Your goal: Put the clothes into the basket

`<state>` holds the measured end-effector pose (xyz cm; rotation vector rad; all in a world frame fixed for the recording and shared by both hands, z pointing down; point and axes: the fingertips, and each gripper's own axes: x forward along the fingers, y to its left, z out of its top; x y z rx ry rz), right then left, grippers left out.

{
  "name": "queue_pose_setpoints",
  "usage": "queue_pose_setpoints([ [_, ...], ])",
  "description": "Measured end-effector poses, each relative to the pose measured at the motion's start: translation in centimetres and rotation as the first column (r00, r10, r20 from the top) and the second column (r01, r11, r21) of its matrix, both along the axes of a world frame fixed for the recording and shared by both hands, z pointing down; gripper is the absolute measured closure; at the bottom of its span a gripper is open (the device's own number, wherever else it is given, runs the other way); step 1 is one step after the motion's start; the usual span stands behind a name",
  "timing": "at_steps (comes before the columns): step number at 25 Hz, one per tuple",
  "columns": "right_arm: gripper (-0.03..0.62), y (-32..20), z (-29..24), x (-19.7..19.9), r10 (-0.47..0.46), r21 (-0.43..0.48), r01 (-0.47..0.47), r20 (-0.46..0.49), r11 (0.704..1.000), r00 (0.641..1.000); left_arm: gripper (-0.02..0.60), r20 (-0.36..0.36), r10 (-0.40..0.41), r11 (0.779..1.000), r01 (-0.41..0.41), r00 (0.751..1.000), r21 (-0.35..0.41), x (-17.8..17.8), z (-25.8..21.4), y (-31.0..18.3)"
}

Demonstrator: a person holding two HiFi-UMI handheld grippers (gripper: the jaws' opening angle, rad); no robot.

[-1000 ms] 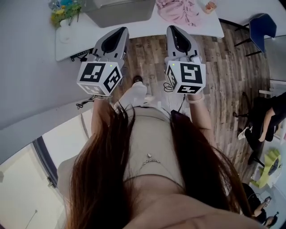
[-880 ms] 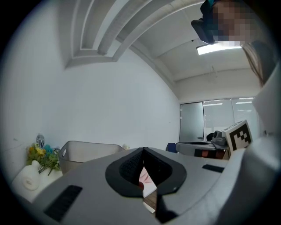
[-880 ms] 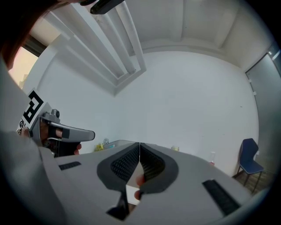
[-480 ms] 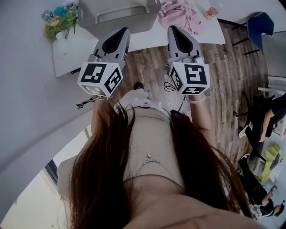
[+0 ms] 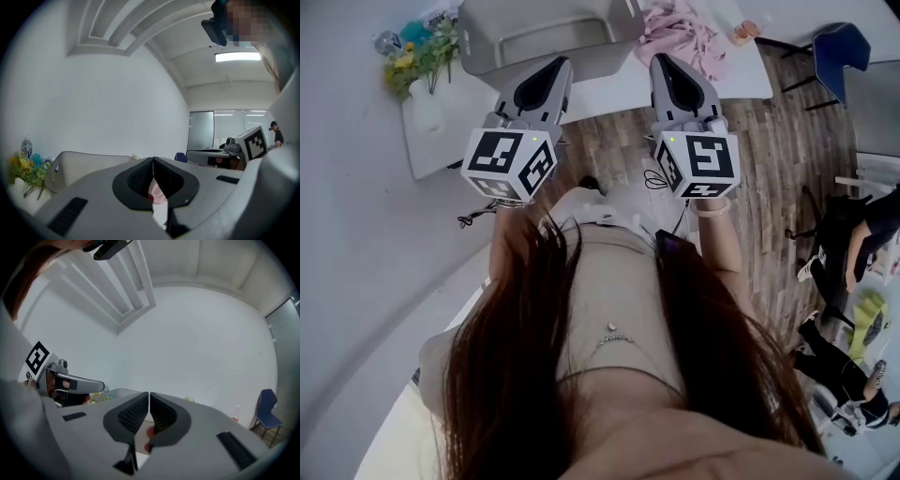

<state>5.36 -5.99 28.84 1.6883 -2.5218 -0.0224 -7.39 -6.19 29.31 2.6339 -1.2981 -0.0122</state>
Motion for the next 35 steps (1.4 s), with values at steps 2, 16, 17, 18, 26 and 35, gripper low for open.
queue_pose_setpoints([
  [2, 0.565, -0.5, 0.2, 0.3, 0.008, -0.006, -0.008, -0.003, 1.0, 1.0, 0.577, -0.002, 0.016, 1.0, -0.016, 1.0, -0.002, 0.3, 0.1, -0.6],
  [16, 0.562, -6.5, 0.6, 5.8, 0.037, -0.027, -0.037, -0.015, 0.999, 0.999, 0.575, -0.002, 0.06, 0.998, -0.06, 0.998, 0.01, 4.3, -0.1, -6.3],
  [17, 0.56, -7.2, 0.6, 6.3, 0.038, -0.03, -0.038, -0.02, 0.999, 0.999, 0.577, -0.003, 0.059, 0.998, -0.059, 0.998, 0.011, 4.8, -0.2, -6.9],
  [18, 0.56, -7.8, 0.7, 6.8, 0.038, -0.034, -0.039, -0.022, 0.999, 0.999, 0.577, -0.004, 0.058, 0.998, -0.058, 0.998, 0.011, 5.2, -0.2, -7.5],
  [26, 0.487, -12.1, 2.3, 10.1, 0.034, -0.089, -0.037, -0.028, 0.995, 0.999, 0.575, -0.01, 0.028, 1.0, -0.028, 1.0, 0.006, 6.9, -0.2, -11.4],
  [35, 0.446, -15.9, 5.9, 13.1, 0.021, -0.186, -0.029, -0.046, 0.982, 0.999, 0.575, -0.001, -0.015, 1.0, 0.015, 1.0, -0.015, 7.7, 0.5, -14.4],
])
